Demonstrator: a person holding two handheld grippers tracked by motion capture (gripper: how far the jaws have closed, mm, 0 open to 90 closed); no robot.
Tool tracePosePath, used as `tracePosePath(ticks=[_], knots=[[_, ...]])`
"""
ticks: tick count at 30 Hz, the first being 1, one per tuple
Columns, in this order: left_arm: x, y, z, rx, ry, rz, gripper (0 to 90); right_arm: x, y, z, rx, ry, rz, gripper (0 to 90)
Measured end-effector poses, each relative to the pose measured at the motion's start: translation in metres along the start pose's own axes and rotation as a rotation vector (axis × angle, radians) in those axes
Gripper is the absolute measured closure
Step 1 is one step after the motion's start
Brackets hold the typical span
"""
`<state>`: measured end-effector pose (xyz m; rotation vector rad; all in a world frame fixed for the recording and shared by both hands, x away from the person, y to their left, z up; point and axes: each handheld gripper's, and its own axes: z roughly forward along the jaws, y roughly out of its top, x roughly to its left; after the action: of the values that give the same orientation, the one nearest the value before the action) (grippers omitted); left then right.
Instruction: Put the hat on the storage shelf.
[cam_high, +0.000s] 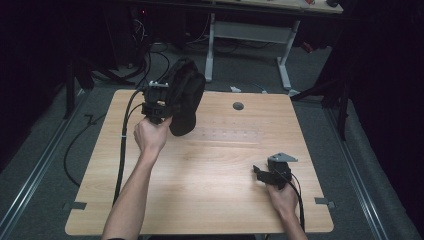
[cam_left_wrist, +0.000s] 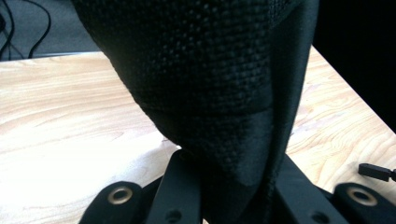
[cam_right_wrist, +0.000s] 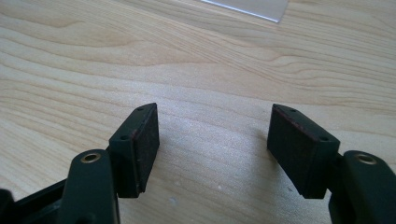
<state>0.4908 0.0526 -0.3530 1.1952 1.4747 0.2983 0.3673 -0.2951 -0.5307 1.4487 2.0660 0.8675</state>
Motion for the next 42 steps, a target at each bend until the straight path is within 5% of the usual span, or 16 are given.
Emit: tracePosePath(ticks=[15,24,34,42], knots=[[-0.011,-0.012,0.007,-0.037,0.084,0.044,85.3,0.001,0.000,0.000,-0.002,0.000,-0.006,34.5],[-0.006,-0.025,0.016,-0.056,0.065,0.041,85.1,0.001,0.000,0.000,-0.001,0.003,-0.005,34.5],[0.013,-0.029,0.017,-0.063,0.026,-0.012,82.1,0.002,0.000,0.000,-0.002,0.005,-0.006,34.5],[0.020,-0.026,0.014,-0.055,-0.014,-0.039,67.9,0.002,0.000,0.000,-0.002,0.006,-0.006,34.5]])
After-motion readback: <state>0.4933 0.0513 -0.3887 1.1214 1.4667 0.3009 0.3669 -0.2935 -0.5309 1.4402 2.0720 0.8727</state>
